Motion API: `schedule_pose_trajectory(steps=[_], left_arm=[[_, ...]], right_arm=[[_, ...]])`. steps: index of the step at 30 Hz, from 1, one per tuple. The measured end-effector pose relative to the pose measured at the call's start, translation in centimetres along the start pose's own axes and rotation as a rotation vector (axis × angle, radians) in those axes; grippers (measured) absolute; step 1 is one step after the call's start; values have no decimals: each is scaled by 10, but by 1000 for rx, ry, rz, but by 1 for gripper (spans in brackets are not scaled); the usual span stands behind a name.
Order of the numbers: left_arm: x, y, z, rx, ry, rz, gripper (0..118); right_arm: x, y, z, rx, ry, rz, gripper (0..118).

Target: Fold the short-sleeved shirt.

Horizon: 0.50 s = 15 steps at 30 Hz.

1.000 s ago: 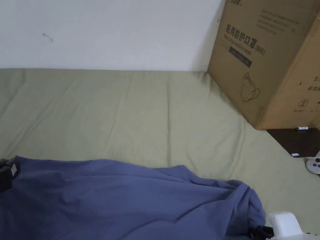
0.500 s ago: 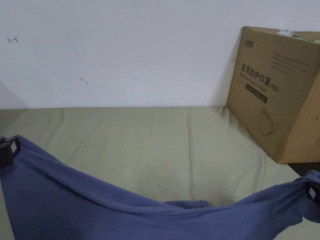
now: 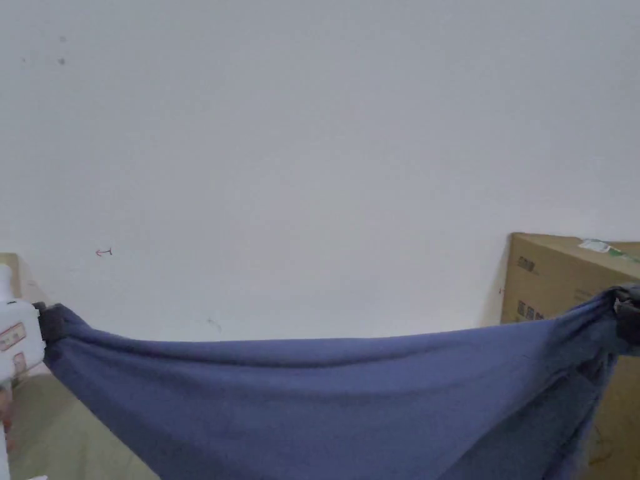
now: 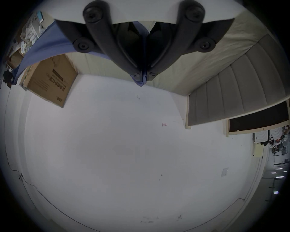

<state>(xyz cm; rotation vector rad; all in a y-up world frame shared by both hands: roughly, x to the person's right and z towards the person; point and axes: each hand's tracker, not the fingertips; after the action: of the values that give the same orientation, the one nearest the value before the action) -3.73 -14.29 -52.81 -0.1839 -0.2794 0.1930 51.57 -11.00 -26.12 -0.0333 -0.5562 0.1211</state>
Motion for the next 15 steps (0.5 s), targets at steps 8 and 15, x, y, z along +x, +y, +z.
schedule_pose_trajectory(steps=[8, 15], left_arm=[[1, 24, -42, 63, 9, -3, 3], [-6, -75, -59, -94, -3, -52, 3]], right_arm=[[4, 27, -34, 89, -48, -24, 5], [4, -74, -22, -6, 5, 4, 5]])
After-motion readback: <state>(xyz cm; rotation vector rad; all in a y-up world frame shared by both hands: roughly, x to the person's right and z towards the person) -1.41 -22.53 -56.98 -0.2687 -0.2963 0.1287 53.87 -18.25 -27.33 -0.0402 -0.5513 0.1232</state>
